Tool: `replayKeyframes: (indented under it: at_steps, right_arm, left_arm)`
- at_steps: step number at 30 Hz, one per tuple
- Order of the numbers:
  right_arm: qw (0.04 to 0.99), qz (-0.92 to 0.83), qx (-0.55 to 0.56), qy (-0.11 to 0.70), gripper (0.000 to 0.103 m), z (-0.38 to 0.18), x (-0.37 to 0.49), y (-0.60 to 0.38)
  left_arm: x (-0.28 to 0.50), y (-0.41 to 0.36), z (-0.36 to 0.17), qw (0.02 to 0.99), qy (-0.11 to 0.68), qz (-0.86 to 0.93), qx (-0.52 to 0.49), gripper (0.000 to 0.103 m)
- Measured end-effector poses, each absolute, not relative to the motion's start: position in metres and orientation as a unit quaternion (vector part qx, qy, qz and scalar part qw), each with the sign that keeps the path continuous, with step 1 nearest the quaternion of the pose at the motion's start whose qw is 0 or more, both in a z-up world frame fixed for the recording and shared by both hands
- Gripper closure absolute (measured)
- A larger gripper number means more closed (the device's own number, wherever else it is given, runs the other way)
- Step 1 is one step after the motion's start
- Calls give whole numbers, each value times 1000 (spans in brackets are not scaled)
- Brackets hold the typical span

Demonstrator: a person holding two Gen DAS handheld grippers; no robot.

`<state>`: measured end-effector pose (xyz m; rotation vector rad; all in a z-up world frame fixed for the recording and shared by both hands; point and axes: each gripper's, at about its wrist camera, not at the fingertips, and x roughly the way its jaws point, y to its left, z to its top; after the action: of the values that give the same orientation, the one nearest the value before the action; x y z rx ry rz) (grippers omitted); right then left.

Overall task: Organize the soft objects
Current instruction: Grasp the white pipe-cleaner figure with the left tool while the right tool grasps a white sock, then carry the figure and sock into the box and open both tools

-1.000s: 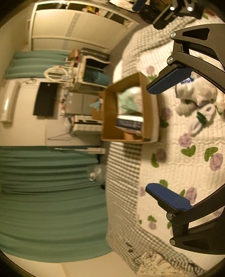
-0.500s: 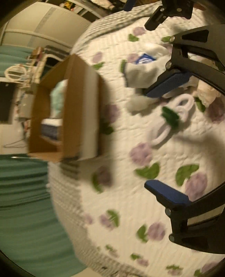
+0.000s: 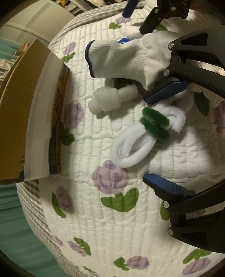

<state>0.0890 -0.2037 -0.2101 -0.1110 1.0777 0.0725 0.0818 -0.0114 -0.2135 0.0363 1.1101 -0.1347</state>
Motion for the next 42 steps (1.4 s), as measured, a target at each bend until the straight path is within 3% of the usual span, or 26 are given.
replayKeyframes:
  at_steps: [3, 6, 10, 13, 14, 17, 35, 42]
  right_arm:
    - [853, 46, -47, 518, 10, -220, 92, -199]
    - [850, 69, -39, 521, 37, -224, 95, -193]
    - [846, 93, -27, 524, 67, -225, 94, -188]
    - [848, 92, -25, 522, 72, -222, 92, -188]
    - [849, 91, -25, 520, 72, -221, 91, -188]
    - [855, 82, -28, 511, 73, -214, 86, -190]
    - [928, 55, -15, 369, 73, -130, 60, -190]
    - [951, 60, -30, 302, 73, -71, 31, -173]
  left_arm:
    - [82, -20, -215, 853, 517, -63, 33, 20]
    - [82, -24, -214, 859, 506, -69, 44, 24]
    - [83, -35, -212, 863, 497, -69, 59, 45]
    - [82, -35, -209, 866, 491, -69, 61, 60]
    - [82, -35, -205, 868, 488, -71, 61, 70]
    - [85, -37, -195, 869, 483, -91, 55, 75]
    - [68, -14, -112, 917, 387, -94, 25, 77]
    - [42, -7, -67, 935, 339, -104, 16, 77]
